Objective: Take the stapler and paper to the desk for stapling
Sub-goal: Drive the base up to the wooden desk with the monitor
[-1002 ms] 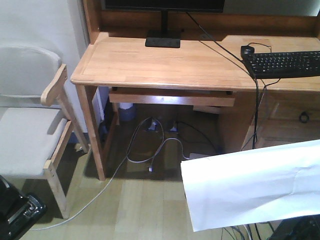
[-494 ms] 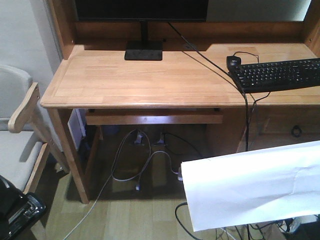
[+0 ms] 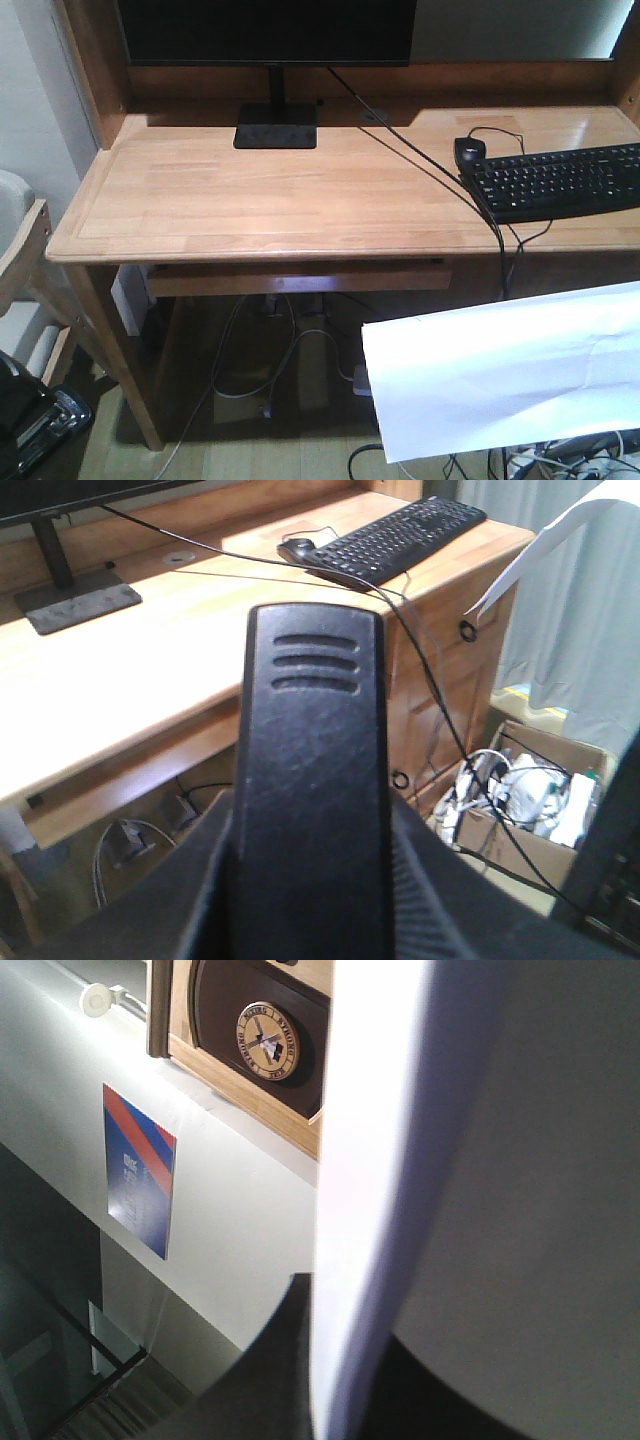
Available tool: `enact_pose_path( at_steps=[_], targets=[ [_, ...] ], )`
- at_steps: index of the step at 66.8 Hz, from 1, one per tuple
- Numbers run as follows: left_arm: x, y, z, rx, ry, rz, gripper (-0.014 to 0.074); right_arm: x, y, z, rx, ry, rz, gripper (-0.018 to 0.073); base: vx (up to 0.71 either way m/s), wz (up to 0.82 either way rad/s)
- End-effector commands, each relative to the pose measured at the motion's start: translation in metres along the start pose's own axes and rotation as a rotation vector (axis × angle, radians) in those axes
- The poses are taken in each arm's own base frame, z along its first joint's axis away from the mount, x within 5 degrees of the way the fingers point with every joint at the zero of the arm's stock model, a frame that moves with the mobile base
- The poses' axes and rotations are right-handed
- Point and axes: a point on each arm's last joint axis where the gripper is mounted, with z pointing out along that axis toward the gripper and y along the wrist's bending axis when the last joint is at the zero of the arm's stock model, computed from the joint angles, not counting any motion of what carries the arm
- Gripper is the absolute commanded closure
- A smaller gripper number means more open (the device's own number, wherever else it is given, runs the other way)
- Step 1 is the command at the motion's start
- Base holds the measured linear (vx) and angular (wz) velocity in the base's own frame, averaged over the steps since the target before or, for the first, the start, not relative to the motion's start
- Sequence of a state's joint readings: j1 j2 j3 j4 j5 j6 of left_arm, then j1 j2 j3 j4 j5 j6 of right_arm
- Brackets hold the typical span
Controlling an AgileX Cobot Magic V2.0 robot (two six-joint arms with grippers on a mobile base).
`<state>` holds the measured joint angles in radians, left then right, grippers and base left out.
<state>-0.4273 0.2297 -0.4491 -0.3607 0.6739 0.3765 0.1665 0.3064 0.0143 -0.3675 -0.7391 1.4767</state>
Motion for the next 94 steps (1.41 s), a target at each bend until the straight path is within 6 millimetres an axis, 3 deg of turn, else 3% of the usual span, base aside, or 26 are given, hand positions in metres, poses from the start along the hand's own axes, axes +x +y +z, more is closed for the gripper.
enact_pose_path(
  at_steps=[1,94],
  targets=[
    [-0.0187,0.0023,-0.004,-0.024,-0.13,-0.025,0.0603,-0.0051,0.0124,0.0042,-0.082,-0.023,-0.019,0.0564,0.21,0.0],
    [-0.0187,0.0023,-0.004,-0.024,-0.13,-0.025,0.0603,-0.0051,0.0122,0.0042,-0.079,-0.023,-0.019,0.0564,0.15,-0.02]
  ],
)
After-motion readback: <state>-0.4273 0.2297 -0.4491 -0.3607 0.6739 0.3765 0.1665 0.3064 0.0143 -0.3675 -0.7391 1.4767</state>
